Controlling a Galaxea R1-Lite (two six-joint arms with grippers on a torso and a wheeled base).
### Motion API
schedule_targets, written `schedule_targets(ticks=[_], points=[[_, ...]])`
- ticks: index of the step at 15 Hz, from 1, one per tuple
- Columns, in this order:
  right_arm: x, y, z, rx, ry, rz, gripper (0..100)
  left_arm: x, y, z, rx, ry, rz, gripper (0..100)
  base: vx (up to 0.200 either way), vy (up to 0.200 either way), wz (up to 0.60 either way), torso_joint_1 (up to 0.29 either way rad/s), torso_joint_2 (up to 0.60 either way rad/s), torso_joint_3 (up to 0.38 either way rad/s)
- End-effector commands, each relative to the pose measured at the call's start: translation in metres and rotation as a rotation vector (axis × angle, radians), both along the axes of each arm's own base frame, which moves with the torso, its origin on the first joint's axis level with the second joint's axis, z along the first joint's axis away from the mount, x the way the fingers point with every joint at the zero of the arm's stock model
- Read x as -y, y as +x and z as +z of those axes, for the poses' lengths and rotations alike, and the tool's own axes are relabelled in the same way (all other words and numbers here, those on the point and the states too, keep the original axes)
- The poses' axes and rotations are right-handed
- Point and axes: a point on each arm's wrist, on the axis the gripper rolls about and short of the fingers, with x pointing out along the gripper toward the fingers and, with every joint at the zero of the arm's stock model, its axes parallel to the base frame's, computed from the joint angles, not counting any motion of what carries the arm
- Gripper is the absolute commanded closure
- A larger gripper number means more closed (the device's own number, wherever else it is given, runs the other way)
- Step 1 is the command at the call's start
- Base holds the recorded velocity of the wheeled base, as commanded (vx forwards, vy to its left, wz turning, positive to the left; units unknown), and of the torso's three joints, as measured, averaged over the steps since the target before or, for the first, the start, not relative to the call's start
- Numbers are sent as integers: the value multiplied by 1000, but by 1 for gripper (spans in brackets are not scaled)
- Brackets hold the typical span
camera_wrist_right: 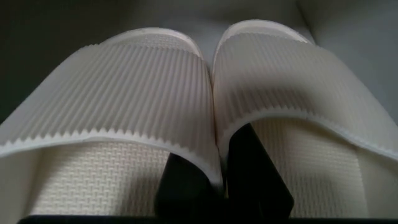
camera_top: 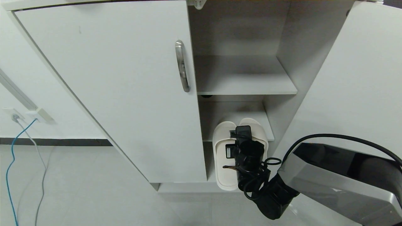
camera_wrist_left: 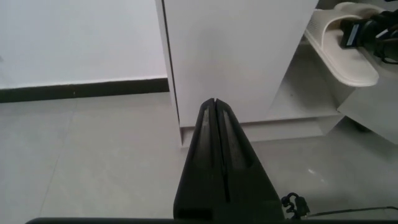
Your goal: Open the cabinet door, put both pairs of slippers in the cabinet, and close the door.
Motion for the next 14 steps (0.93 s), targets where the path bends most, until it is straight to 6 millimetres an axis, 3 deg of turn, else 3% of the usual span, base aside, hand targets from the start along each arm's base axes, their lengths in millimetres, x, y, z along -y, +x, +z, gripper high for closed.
schedule_targets(ticks=[1, 8, 10, 14], points=[[1, 1, 0, 0, 2, -2, 100, 0, 0, 0, -2, 0, 0, 100, 0, 0, 0, 0, 0, 0], [6, 18, 2, -8, -4, 0, 100, 0, 0, 0, -2, 0, 0, 100, 0, 0, 0, 0, 0, 0], [4, 38, 9, 6, 14, -10, 100, 0, 0, 0, -2, 0, 0, 100, 0, 0, 0, 0, 0, 0], [5, 55, 14, -39, 32, 58, 100, 0, 0, 0, -2, 0, 0, 100, 0, 0, 0, 0, 0, 0]])
